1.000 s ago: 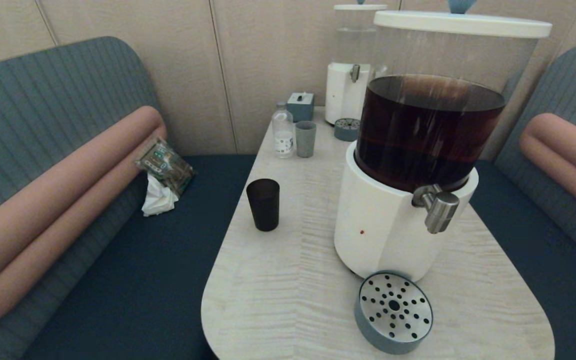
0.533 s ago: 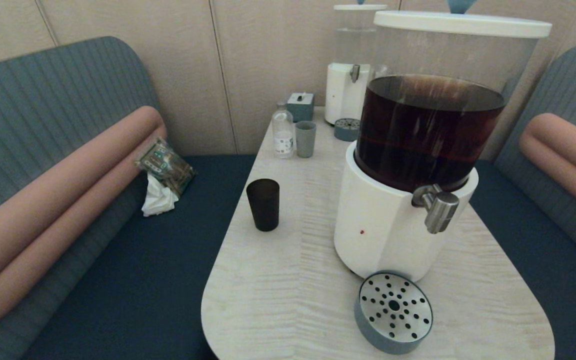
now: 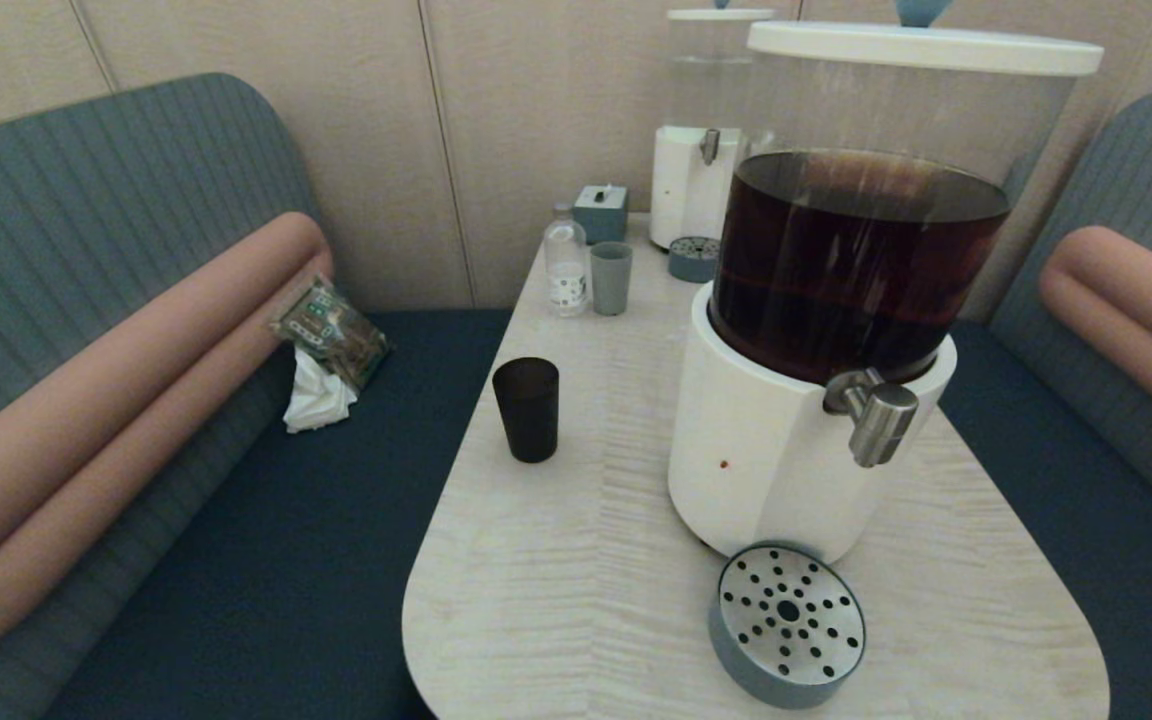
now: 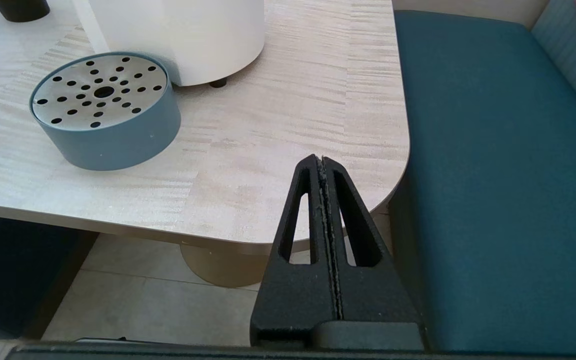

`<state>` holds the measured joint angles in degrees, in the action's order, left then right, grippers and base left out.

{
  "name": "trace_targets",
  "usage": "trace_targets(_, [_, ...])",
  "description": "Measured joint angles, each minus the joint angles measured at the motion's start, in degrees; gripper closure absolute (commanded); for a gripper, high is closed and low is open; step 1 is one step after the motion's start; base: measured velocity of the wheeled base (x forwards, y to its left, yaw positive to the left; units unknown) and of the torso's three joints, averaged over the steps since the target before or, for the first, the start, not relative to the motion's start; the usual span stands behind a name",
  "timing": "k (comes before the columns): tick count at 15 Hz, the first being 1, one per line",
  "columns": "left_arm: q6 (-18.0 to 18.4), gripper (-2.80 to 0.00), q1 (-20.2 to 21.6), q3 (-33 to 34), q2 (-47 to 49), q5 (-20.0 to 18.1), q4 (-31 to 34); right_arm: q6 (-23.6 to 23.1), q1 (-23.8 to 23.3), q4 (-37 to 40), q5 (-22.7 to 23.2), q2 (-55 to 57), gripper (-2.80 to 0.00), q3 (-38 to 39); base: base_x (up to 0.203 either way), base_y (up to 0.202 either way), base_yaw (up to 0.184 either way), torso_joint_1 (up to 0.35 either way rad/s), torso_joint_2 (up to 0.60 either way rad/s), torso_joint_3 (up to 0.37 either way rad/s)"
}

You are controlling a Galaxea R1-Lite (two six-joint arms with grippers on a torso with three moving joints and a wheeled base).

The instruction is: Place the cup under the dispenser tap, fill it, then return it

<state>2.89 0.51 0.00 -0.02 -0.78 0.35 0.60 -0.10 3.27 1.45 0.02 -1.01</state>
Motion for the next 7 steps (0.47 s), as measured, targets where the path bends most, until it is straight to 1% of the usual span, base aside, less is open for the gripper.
trace_targets(7, [0.00, 0.00, 0.00, 0.00, 0.00, -0.02, -0.02, 0.02, 0.00, -0.66, -0.11, 0.00, 0.00, 0.18, 0.000, 0.000, 0.000, 0.000, 0.00, 0.000])
